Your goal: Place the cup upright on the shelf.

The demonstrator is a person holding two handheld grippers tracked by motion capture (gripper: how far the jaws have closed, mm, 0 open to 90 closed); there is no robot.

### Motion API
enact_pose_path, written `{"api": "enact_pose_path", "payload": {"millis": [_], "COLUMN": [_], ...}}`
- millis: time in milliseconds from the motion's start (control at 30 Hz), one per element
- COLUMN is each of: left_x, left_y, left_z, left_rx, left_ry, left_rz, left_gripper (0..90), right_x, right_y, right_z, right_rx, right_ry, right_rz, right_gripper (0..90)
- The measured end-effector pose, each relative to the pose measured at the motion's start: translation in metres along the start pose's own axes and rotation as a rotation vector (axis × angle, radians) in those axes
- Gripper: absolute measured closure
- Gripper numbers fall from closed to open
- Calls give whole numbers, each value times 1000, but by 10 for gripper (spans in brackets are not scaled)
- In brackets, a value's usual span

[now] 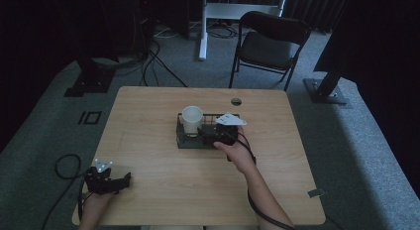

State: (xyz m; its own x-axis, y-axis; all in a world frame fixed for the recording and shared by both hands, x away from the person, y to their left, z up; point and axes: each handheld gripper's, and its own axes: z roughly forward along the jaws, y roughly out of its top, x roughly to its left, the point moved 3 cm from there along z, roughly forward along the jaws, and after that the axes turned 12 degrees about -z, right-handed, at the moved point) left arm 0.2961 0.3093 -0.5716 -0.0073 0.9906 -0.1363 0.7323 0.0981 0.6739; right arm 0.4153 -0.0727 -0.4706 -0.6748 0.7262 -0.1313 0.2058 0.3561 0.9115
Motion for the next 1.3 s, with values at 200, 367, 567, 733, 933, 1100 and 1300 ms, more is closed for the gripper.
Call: {"api": "enact_pose_path", "payload": {"millis": [200,367,567,733,933,1100,1300], "left_x": [0,0,0,0,0,0,0], "left_y": [0,0,0,0,0,0,0], "left_z": [0,0,0,0,0,0,0], "left_rx": [0,0,0,0,0,0,0], "left_ry": [0,0,0,0,0,0,0], "left_rz": [0,0,1,0,0,0,0], "left_gripper": [9,9,9,9,9,9,9], "right_x": [-6,-12,-22,-32,-43,-49,-53], "right_y": [-5,-10,-15,-23,-33,-40,-50], "right_z": [-11,-22,-35,-44,-54,-62,-71], "right_rx": [-6,-12,-20,-12,-5,-2,6], "right_ry": [-4,-22,-44,-70,-95,-116,-133], "right_rz": [-3,-7,2,9,19,24,25], "right_gripper": [125,125,125,125,125,125,125]}}
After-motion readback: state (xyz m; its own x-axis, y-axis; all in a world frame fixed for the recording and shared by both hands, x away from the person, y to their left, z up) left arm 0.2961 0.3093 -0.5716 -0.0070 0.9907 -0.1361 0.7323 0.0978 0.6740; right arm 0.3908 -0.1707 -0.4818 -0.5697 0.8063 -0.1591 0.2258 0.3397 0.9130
